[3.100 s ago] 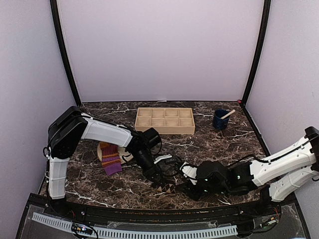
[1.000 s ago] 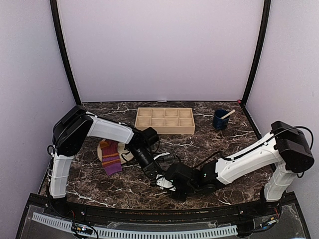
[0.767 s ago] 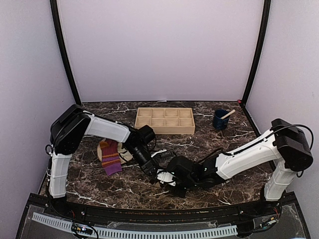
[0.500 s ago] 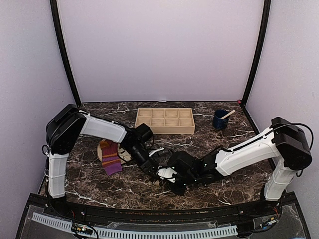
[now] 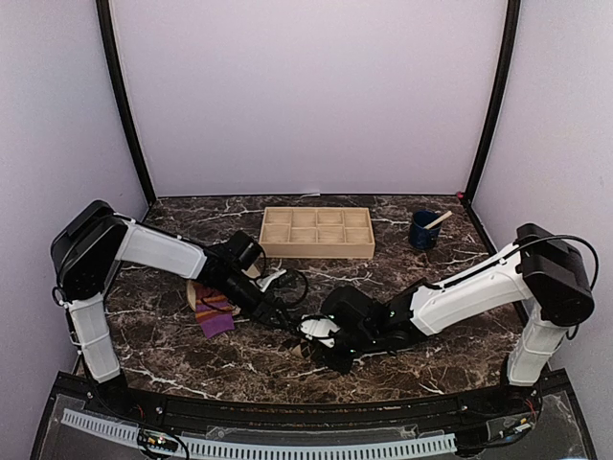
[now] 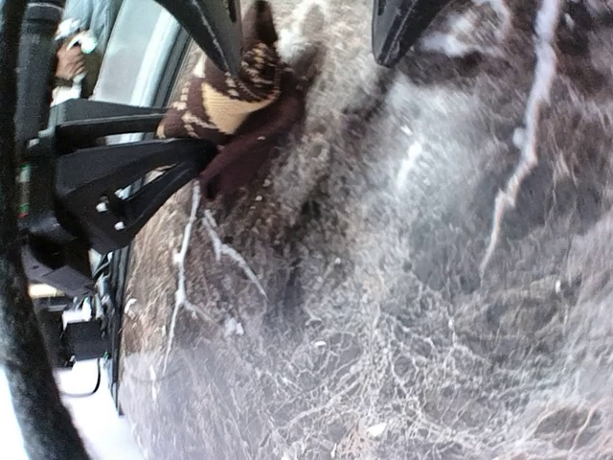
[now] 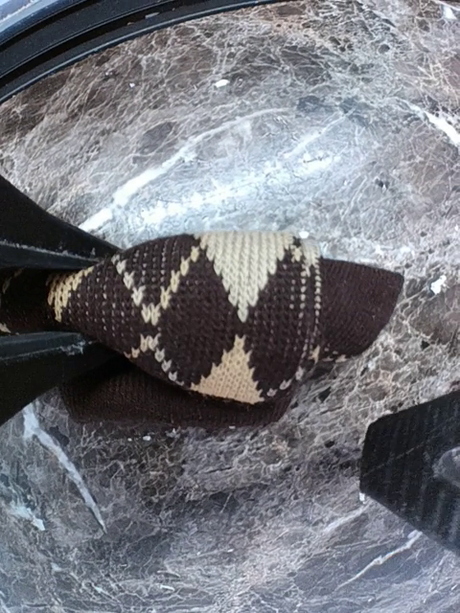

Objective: Roll the socks
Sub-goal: Roll the sock at the center of the board, then pick up the sock from the storage box.

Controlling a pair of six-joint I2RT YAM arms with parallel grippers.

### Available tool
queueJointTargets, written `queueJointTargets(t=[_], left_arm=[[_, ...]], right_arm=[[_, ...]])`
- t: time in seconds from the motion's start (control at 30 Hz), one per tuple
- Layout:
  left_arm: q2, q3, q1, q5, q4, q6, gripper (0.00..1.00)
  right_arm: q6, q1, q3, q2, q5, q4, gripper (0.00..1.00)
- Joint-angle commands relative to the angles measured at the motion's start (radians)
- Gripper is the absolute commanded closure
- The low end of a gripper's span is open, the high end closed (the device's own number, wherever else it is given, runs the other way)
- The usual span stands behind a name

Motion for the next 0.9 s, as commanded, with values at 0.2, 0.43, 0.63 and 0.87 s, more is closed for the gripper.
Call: queueJointTargets(t=[0.2,0.43,0.63,0.87], left_arm=[[-0.2,-0.284,-0.006,-0.05,0.387,-0.531,0.5],[-0.325,-0.409,-0.008,-0.174,0.458,-0.827,0.47],[-0.314,-0.438,-0.04,-0.188,0.51,-0.985,0.45],[-0.318,-0.403,-0.091,-0.239,0.418,-1.023,0.44]], right_arm=[[0.061,-0.012,-0.019,0.065,-0.079,-0.094,0.86],[0.087,-0.013,0.0,0.084,-0.066,-0.097,0.86],[0.112,-0.013,0.018,0.098,-0.057,-0.102,0.86],[0.138,-0.019,0.025,0.105,-0.053,-0.097,0.86]])
